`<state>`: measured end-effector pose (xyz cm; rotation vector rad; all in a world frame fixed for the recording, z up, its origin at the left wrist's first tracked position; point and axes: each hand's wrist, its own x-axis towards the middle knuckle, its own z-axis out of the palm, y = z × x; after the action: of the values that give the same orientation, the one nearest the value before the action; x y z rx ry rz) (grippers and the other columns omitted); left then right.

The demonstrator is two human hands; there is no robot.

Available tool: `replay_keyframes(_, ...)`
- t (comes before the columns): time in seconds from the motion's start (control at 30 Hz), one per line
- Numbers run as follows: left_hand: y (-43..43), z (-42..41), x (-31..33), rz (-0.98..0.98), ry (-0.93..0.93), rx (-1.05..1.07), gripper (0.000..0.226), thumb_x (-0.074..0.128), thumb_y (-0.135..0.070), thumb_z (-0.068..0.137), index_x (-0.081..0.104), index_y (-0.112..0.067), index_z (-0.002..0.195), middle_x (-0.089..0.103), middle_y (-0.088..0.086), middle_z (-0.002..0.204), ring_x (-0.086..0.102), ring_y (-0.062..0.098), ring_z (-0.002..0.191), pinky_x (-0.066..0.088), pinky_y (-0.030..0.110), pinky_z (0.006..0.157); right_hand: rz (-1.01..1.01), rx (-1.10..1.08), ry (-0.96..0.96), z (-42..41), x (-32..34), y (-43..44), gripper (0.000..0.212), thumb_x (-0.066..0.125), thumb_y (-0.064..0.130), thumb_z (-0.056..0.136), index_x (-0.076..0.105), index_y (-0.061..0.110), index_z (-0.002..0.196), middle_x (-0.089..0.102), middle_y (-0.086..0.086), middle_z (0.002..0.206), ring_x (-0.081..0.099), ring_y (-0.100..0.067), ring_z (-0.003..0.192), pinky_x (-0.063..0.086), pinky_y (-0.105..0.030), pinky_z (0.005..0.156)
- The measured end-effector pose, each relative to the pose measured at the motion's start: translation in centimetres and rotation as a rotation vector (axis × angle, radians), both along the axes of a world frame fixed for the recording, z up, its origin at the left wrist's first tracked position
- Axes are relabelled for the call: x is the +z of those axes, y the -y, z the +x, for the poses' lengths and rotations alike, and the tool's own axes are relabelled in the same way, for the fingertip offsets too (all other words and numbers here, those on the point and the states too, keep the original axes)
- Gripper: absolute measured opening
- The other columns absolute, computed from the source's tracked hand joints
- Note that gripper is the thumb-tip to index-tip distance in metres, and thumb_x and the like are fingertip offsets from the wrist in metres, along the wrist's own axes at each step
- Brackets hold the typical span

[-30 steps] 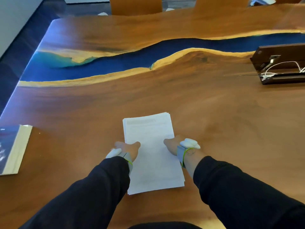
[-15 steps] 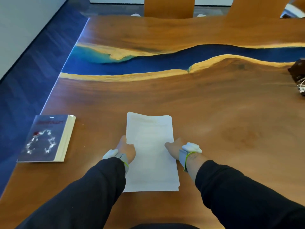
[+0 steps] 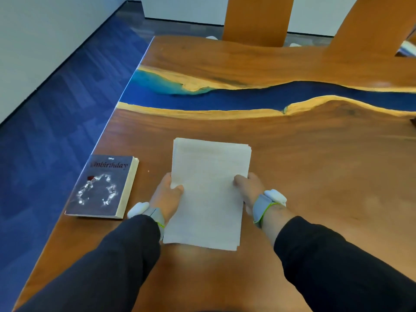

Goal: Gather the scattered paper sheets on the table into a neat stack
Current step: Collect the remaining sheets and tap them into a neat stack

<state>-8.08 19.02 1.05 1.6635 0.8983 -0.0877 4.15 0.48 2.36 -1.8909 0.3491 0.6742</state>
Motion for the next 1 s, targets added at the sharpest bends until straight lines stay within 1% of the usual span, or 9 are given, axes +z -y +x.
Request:
replay_keyframes(0.07,-0.3,0.6,1.8,0.07,0.154,0.065,0.022,0.051,-0.02,0.098,0.053,-0.039,0.11,0.067,-0.011,0.106,0.066,0.009,0.094,0.052,0.03,0.076,0.1,0.0,0.216,0.1,2.2,-1.1,0.022,0.056,0.023,0.075,0.062,0.015,0.094,0.069,-0.011,0.091,0.066,-0.026,0.078,0.055,-0.041,0.066)
replay_keyframes(0.23,0.8,0.9,5.5,0.237,0.484,0.296,0.02,0.053,-0.018,0.094,0.051,-0.034,0.104,0.07,-0.013,0.093,0.064,-0.005,0.077,0.046,0.009,0.065,0.344,0.023,0.593,-0.9,6.6,-2.3,0.041,0.054,0.011,0.083,0.057,0.028,0.12,0.07,0.016,0.102,0.066,0.007,0.086,0.048,-0.005,0.065)
replay_keyframes(0.33,1.4,0.2,5.6,0.254,0.495,0.278,0.024,0.057,-0.014,0.094,0.047,-0.031,0.108,0.067,-0.006,0.1,0.065,0.008,0.089,0.052,0.022,0.078,0.344,0.028,0.604,-1.6,5.8,-2.1,0.038,0.052,0.002,0.085,0.053,0.026,0.116,0.067,0.019,0.095,0.065,0.001,0.084,0.051,-0.015,0.068)
replay_keyframes(0.43,1.4,-0.5,5.0,0.217,0.439,0.262,0.03,0.059,-0.011,0.095,0.045,-0.018,0.121,0.063,0.006,0.113,0.064,0.017,0.099,0.055,0.038,0.087,0.265,0.033,0.525,-2.1,4.3,-1.7,0.027,0.053,0.007,0.084,0.049,0.026,0.103,0.059,-0.002,0.09,0.058,-0.018,0.077,0.05,-0.042,0.068)
replay_keyframes(0.5,1.4,-0.7,4.6,0.216,0.424,0.268,0.032,0.058,-0.011,0.095,0.045,-0.021,0.122,0.063,0.006,0.114,0.063,0.018,0.1,0.055,0.04,0.087,0.222,0.048,0.468,-2.4,3.4,-1.6,0.028,0.053,0.014,0.081,0.049,0.036,0.097,0.062,-0.003,0.093,0.062,-0.024,0.083,0.054,-0.047,0.073)
replay_keyframes(0.63,1.3,-0.4,4.5,0.182,0.4,0.284,0.036,0.053,-0.01,0.093,0.047,-0.03,0.123,0.064,0.005,0.114,0.063,0.021,0.102,0.054,0.04,0.088,0.198,0.102,0.388,-2.8,2.7,-1.7,0.037,0.051,0.02,0.08,0.05,0.054,0.095,0.067,0.025,0.089,0.065,0.006,0.081,0.052,-0.021,0.068)
replay_keyframes(0.73,1.3,0.0,5.0,0.164,0.425,0.278,0.036,0.054,-0.013,0.089,0.046,-0.035,0.115,0.065,-0.001,0.107,0.065,0.014,0.097,0.055,0.032,0.076,0.207,0.105,0.383,-2.6,2.6,-1.8,0.037,0.049,0.016,0.085,0.052,0.052,0.096,0.065,0.03,0.085,0.061,0.015,0.078,0.045,-0.011,0.065)
replay_keyframes(0.83,0.3,0.7,6.9,0.361,0.53,0.274,0.047,0.061,-0.011,0.083,0.044,-0.036,0.119,0.061,-0.009,0.104,0.061,0.004,0.09,0.047,0.022,0.072,0.211,0.122,0.387,-2.5,2.9,-1.5,0.036,0.048,0.016,0.088,0.052,0.049,0.102,0.063,0.037,0.088,0.057,0.023,0.08,0.043,-0.001,0.057)
replay_keyframes(1.0,-1.5,2.8,12.6,0.977,0.454,-0.118,0.056,0.057,-0.021,0.076,0.052,-0.031,0.131,0.062,-0.004,0.118,0.057,0.019,0.112,0.042,0.042,0.1,0.248,0.109,0.37,-2.8,2.9,-1.5,0.038,0.049,0.017,0.091,0.05,0.053,0.102,0.064,0.037,0.087,0.059,0.023,0.077,0.043,0.002,0.051)
